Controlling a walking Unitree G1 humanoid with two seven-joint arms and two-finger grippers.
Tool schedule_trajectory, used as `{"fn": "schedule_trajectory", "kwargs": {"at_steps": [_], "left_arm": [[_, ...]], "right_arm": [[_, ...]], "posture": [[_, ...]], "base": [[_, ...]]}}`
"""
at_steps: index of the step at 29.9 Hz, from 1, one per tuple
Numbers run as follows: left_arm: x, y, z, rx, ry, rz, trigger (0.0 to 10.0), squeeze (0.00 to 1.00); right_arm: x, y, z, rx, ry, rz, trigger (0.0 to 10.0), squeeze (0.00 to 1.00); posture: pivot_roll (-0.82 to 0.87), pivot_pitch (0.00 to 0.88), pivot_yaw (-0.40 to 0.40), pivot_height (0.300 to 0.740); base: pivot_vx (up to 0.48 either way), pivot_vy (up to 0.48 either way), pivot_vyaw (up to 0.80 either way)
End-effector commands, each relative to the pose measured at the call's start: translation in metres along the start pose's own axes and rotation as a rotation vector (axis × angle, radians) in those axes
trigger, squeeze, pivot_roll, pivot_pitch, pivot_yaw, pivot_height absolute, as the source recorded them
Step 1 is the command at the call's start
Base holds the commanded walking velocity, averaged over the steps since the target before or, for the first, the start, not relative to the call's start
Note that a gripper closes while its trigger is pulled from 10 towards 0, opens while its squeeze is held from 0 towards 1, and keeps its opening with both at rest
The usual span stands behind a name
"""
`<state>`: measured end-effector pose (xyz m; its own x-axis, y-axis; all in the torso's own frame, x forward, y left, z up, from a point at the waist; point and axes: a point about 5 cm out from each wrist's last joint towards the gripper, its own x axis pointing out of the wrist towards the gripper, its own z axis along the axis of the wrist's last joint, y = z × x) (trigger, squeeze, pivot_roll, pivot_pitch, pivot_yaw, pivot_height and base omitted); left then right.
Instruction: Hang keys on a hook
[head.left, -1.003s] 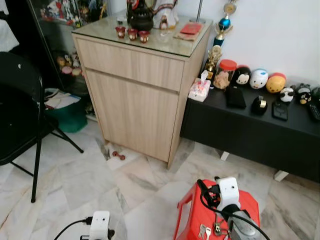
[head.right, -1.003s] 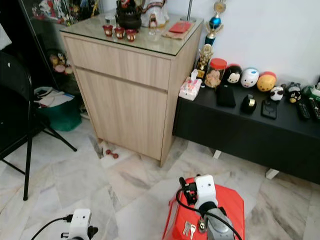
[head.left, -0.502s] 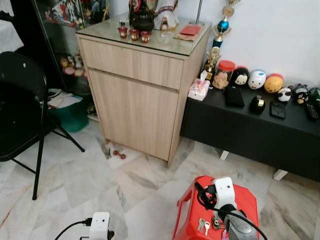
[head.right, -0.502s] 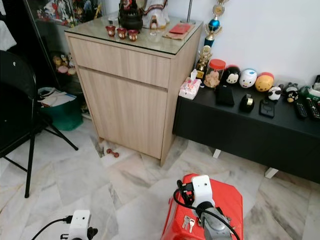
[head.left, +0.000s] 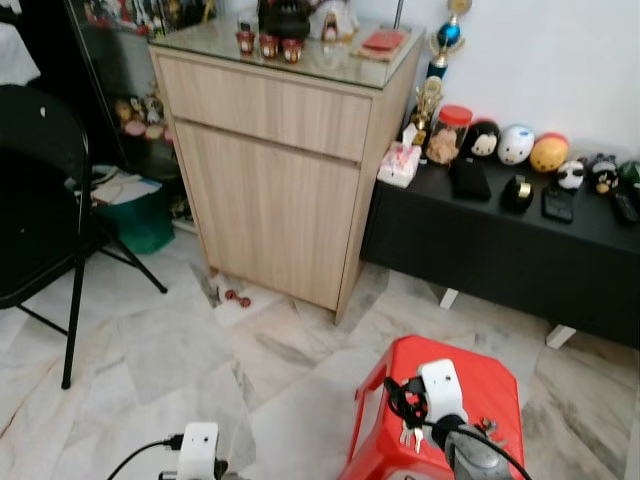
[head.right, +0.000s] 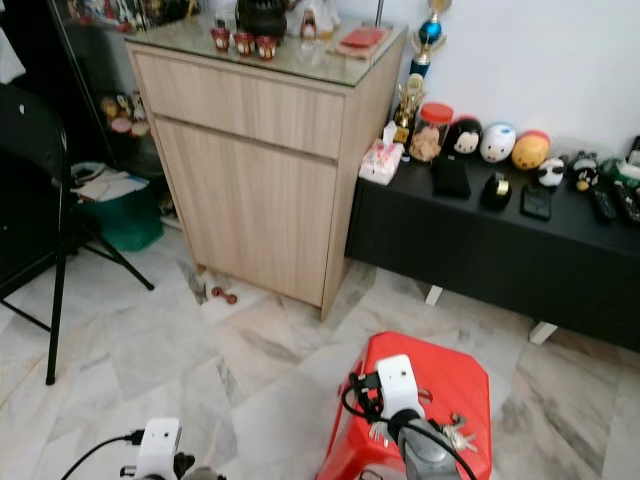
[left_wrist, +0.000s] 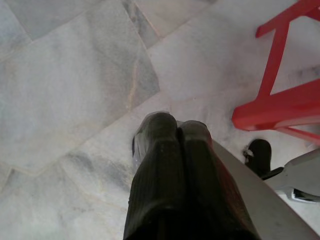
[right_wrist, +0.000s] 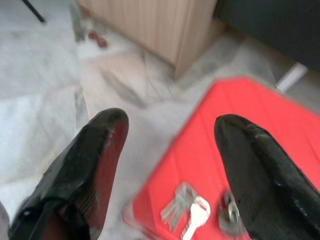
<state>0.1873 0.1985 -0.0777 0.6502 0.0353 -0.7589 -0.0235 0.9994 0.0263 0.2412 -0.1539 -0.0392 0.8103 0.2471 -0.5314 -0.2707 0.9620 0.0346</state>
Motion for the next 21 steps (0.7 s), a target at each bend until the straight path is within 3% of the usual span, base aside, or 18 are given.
{"fn": "schedule_trajectory", "kwargs": {"at_steps": [1, 12, 14, 21], "left_arm": [[-0.001, -0.003, -0.006, -0.001, 0.026, -0.004, 10.0, 0.0], [-0.002, -0.002, -0.009, 0.0, 0.034, -0.002, 10.0, 0.0], [-0.002, -0.001, -0.011, 0.001, 0.037, -0.001, 10.0, 0.0], [-0.004, 0.001, -0.016, 0.002, 0.044, 0.001, 10.0, 0.0]], "right_arm": [[0.001, -0.006, 0.0, -0.003, 0.028, -0.024, 10.0, 0.0], [0.005, -0.016, 0.001, 0.068, 0.139, -0.073, 10.0, 0.0], [0.007, -0.017, 0.001, 0.052, 0.185, -0.069, 10.0, 0.0], [0.012, -0.018, 0.012, 0.02, 0.189, -0.062, 10.0, 0.0]], "posture": [[0.08, 0.0, -0.083, 0.656], [0.09, 0.0, -0.079, 0.656], [0.1, 0.003, -0.077, 0.656], [0.1, 0.027, -0.077, 0.656]], "base": [[0.0, 0.0, 0.0], [0.0, 0.0, 0.0], [0.0, 0.0, 0.0], [0.0, 0.0, 0.0]]}}
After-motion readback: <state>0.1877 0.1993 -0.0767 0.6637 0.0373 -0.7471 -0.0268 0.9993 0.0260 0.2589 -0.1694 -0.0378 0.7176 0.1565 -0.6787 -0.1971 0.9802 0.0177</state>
